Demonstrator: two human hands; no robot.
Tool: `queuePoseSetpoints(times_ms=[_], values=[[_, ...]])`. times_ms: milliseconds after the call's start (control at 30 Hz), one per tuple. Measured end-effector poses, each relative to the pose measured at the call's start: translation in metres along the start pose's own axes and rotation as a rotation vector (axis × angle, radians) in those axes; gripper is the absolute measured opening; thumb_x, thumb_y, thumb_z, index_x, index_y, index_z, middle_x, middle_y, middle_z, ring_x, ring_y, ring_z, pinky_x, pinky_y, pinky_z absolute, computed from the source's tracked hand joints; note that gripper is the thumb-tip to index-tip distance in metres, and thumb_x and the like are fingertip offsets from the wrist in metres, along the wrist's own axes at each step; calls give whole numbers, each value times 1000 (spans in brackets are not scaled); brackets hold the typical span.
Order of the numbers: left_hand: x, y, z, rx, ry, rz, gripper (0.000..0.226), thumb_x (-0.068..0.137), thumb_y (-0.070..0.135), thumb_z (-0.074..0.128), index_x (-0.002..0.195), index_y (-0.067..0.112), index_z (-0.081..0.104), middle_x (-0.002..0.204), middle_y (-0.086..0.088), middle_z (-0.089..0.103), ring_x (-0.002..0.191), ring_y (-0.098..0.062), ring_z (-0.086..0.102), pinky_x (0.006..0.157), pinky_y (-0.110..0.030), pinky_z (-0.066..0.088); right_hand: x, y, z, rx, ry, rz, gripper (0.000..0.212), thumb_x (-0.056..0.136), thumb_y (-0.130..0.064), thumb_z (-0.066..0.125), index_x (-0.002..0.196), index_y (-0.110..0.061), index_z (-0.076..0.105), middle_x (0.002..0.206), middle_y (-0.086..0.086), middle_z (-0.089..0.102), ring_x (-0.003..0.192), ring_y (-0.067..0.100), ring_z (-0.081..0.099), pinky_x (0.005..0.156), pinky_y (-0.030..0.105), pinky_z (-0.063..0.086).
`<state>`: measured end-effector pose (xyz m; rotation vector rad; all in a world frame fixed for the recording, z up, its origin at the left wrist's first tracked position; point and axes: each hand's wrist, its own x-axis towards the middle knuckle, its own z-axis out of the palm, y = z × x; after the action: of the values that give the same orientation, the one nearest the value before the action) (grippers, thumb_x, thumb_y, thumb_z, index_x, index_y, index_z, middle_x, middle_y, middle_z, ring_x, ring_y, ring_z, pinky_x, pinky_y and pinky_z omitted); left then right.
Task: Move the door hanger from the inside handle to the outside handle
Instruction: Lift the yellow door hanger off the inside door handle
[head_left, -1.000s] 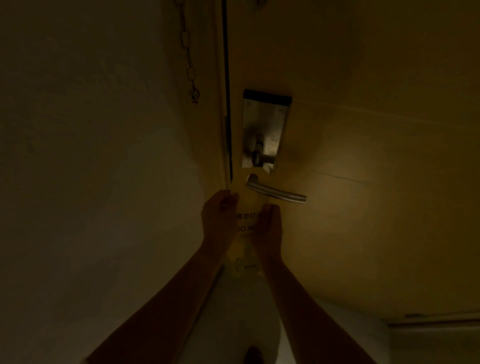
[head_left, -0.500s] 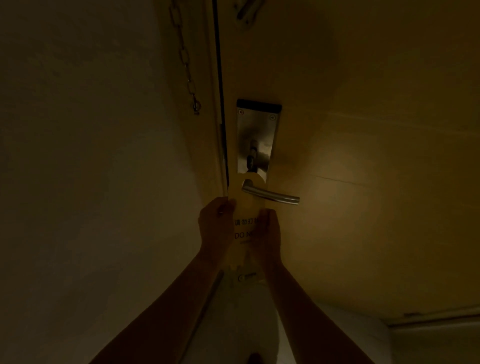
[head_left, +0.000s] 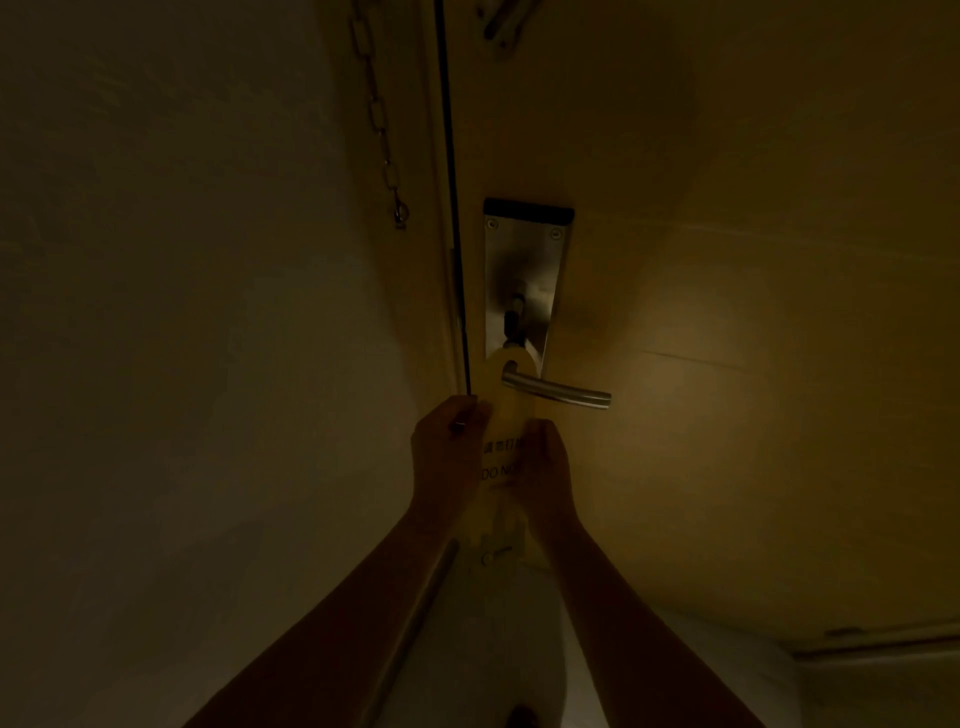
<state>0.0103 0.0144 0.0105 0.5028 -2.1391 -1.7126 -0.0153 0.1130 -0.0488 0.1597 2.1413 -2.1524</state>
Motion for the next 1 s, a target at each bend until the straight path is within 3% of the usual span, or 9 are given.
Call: queuePoseSetpoints(times_ms=[133, 200, 333, 500, 600, 700, 833, 1000], values=[[-7, -1, 8, -29, -36, -16, 11, 92, 21, 64, 86, 18, 73, 76, 6, 69, 70, -11, 66, 65, -27, 53, -3, -3, -10, -24, 22, 13, 25, 102, -25, 38, 85, -19, 54, 72, 2, 58, 62, 17, 59, 55, 33, 50], [-10, 0, 14, -50, -65, -35, 10, 90, 19, 65, 88, 17, 74, 78, 5, 71, 74, -13, 68, 70, -29, 56, -4, -3, -18, -37, 28, 15, 25, 102, -25, 37, 86, -19, 56, 77, 6, 60, 68, 21, 61, 60, 38, 53], [-18, 3, 26, -80, -108, -44, 8, 89, 16, 67, 88, 18, 75, 75, 6, 69, 69, -11, 66, 66, -28, 54, -10, -7, -36, 27, 48, 13, 25, 102, -22, 38, 86, -18, 57, 74, 3, 61, 60, 11, 63, 53, 30, 53], [-29, 6, 41, -90, -140, -32, 8, 88, 15, 68, 86, 23, 72, 66, 15, 64, 60, 2, 61, 60, -15, 50, -12, -9, -60, 20, 66, 32, 31, 103, -27, 36, 94, -7, 58, 94, 36, 62, 76, 46, 63, 68, 58, 53], [-33, 10, 52, -95, -172, -24, 8, 88, 15, 68, 88, 22, 71, 64, 14, 62, 53, 6, 60, 54, -10, 47, -13, -11, -73, -51, 112, 46, 33, 103, -29, 35, 96, -8, 60, 94, 30, 65, 78, 39, 65, 66, 48, 55], [-37, 14, 63, -138, -207, -17, 9, 89, 14, 66, 94, 21, 71, 67, 14, 64, 53, 7, 60, 51, -9, 45, -12, -13, -86, -69, 126, 47, 34, 103, -29, 35, 97, -6, 60, 91, 26, 65, 77, 37, 66, 67, 50, 54], [-42, 21, 75, -93, -262, 5, 21, 91, 23, 65, 110, 16, 72, 82, 4, 69, 66, -4, 63, 62, -19, 50, -15, -20, -96, -41, 177, 64, 30, 103, -28, 36, 93, -10, 58, 88, 18, 62, 71, 21, 63, 61, 35, 55], [-48, 31, 63, -152, -287, 11, 38, 91, 25, 66, 127, 15, 61, 98, -2, 72, 82, -11, 70, 67, -22, 57, -28, -53, -91, 9, 205, 1, 25, 102, -26, 40, 88, -14, 58, 85, 11, 59, 79, 27, 58, 72, 44, 50]])
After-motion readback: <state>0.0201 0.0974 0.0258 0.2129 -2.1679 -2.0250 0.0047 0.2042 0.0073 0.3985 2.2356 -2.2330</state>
